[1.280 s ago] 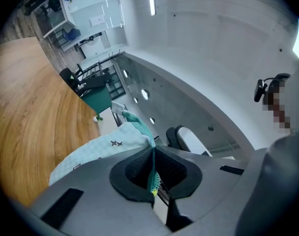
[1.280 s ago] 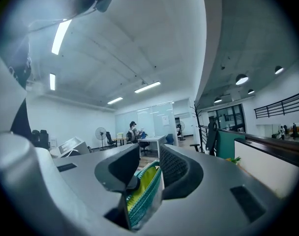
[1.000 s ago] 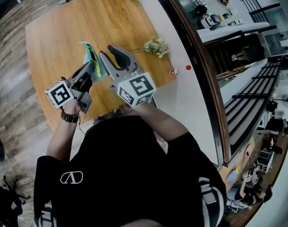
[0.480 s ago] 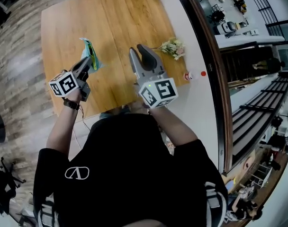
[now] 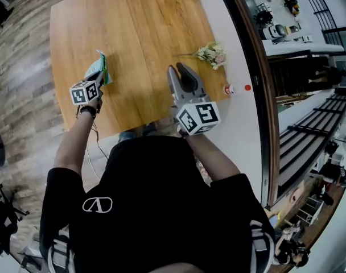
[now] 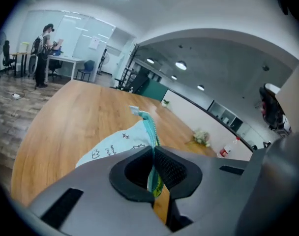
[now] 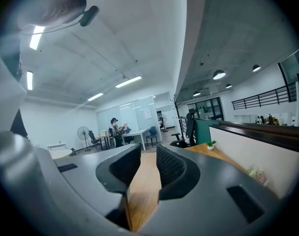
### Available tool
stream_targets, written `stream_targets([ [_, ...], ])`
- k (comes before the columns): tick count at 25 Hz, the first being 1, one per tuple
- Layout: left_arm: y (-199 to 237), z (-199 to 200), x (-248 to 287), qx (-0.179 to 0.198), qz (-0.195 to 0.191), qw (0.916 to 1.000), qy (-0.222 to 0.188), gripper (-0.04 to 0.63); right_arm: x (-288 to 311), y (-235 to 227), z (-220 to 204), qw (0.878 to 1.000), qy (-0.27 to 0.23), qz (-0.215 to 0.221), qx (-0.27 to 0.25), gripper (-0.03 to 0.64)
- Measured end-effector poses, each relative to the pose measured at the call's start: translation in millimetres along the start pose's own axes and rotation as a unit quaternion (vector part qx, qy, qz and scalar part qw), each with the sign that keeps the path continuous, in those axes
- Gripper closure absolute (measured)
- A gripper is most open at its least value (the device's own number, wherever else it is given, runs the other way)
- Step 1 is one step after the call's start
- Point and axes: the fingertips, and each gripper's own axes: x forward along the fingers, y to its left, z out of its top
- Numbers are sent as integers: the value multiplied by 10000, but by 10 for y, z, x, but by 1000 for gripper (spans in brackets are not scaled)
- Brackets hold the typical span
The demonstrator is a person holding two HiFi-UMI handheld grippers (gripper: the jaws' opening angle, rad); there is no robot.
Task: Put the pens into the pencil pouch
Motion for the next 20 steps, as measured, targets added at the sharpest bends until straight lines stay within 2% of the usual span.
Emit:
stream_targets([
  [5, -170, -335, 324, 125, -4, 9989, 450, 580, -96, 7, -79, 9999, 121, -42, 48, 518],
  [9, -304, -555, 557, 29, -110, 9974, 705, 580, -122, 74, -158, 9997, 228, -17, 92, 518],
  [15, -366, -752, 756, 172, -100, 9941, 1070, 575, -196, 96, -272, 9993, 353, 20, 129, 518],
  [18, -447, -800, 795, 185, -213, 9932, 1130, 494, -215, 58, -284, 9992, 364, -16, 160, 518],
  [20, -502, -802, 780, 245, -261, 9933, 1102, 475, -209, 65, -276, 9992, 350, -5, 201, 518],
])
